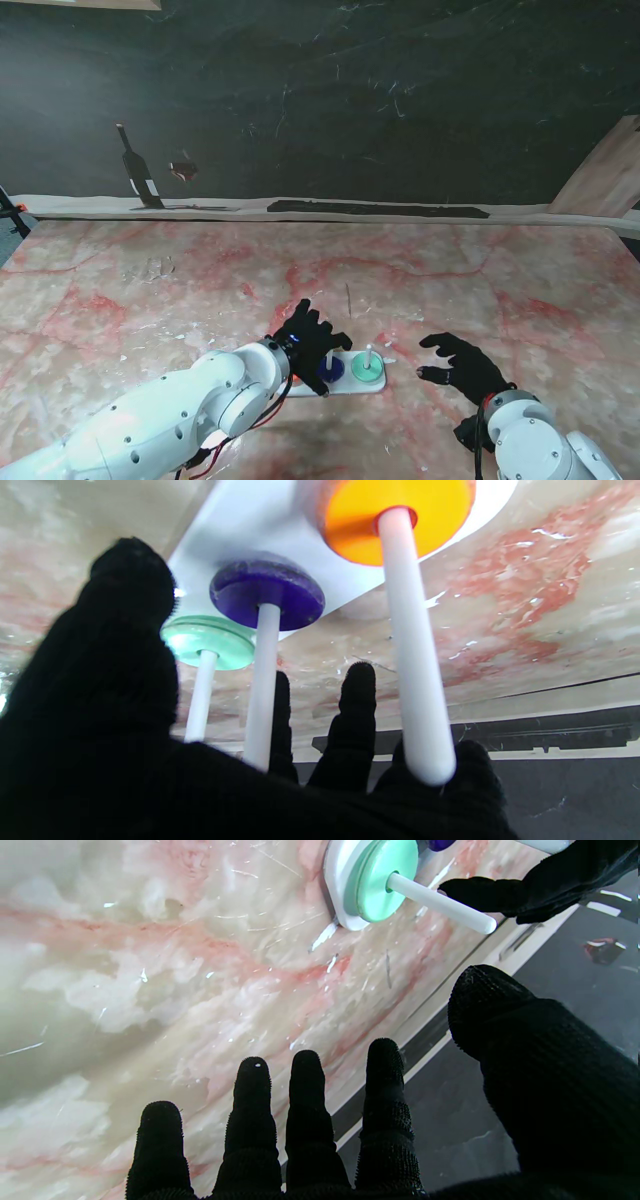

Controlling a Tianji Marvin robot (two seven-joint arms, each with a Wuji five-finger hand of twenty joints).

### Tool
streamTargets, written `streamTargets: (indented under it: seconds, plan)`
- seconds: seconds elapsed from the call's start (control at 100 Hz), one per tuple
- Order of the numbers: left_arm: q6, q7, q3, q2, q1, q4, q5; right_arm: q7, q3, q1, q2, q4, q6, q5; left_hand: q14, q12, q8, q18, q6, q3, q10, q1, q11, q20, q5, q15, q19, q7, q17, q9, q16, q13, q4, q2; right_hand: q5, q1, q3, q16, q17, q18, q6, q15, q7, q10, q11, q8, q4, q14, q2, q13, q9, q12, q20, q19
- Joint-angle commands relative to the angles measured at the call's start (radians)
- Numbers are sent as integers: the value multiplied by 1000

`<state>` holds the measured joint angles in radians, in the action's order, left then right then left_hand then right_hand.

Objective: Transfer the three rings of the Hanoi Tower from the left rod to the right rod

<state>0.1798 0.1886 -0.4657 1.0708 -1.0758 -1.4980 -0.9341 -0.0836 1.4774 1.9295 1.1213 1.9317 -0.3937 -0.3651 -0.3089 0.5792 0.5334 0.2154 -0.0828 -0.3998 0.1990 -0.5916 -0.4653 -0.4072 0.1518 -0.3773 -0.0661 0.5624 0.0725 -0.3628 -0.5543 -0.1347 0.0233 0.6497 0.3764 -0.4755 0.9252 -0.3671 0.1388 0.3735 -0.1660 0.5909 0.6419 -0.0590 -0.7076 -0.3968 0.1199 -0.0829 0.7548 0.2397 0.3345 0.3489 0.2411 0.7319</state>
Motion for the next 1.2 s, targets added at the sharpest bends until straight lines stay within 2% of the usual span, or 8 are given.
streamTargets:
  seconds: [0.0, 0.07, 0.54, 0.76, 0.92, 1.04, 1.19]
  plan:
    - [9, -18, 7, 9, 6, 19, -1, -3, -4, 3, 0, 5, -3, -2, -29, 24, 40, 20, -27, -16, 44, 6, -18, 6, -14, 14, -2, 31, 7, -22, 1, 14, 51, 38, -35, -8, -19, -8, 4, -11, 12, 6, 11, 0, -10, 5, -34, -6, -3, -5, -19, 4, 25, 19]
    - [8, -22, 17, 11, 13, 28, 3, -4, -5, 2, 0, 4, -2, -2, -28, 33, 52, 20, -39, -17, 35, 0, -27, 5, -10, 12, -3, 40, 7, -27, -2, 12, 48, 37, -35, -8, -19, -8, 4, -11, 12, 6, 11, 1, -10, 5, -34, -7, -3, -5, -19, 4, 25, 19]
    - [17, -37, 61, 18, 36, 67, 14, -7, -9, -4, -1, 0, -6, -1, -21, 81, 106, 17, -35, -44, 9, -30, -69, -13, 23, -13, -16, 83, 10, -69, -20, -17, 29, 41, -35, -8, -18, -8, 4, -11, 13, 6, 12, 0, -11, 5, -34, -6, 0, -4, -19, 5, 25, 19]
    - [27, -52, 45, 19, 21, 68, 10, -7, -11, -7, -1, -2, -7, -2, -15, 96, 118, 16, -27, -39, -3, -32, -79, -24, 41, -22, -23, 89, 10, -87, -27, -30, 24, 23, -34, -8, -17, -8, 4, -12, 15, 6, 12, 0, -11, 5, -34, -6, -1, -4, -19, 5, 25, 19]
    - [29, -47, 24, 15, 11, 45, -7, -7, -11, -8, -1, -3, -7, -2, -13, 101, 118, 14, 14, -27, -7, -33, -79, -38, 49, -30, -31, 80, 12, -99, -33, -37, 23, 20, -34, -8, -16, -9, 4, -12, 17, 7, 13, 0, -12, 5, -34, -6, -1, -4, -19, 5, 25, 19]
    - [35, -40, 16, 15, 11, 36, -9, -6, -11, -7, 0, -3, -8, -1, -8, 101, 104, 13, 93, -17, -10, -28, -76, -48, 55, -31, -34, 64, 14, -101, -34, -37, 25, 19, -34, -8, -16, -9, 4, -11, 17, 8, 13, 0, -12, 5, -34, -7, -1, -4, -19, 5, 25, 19]
    - [44, -31, 26, 18, 25, 46, 7, -5, -11, -6, 0, -3, -9, 0, -6, 102, 83, 12, 157, -6, -9, -21, -78, -52, 68, -33, -32, 55, 14, -100, -35, -33, 29, 16, -34, -7, -17, -9, 4, -11, 17, 7, 13, 0, -12, 6, -34, -6, -1, -5, -19, 5, 25, 19]
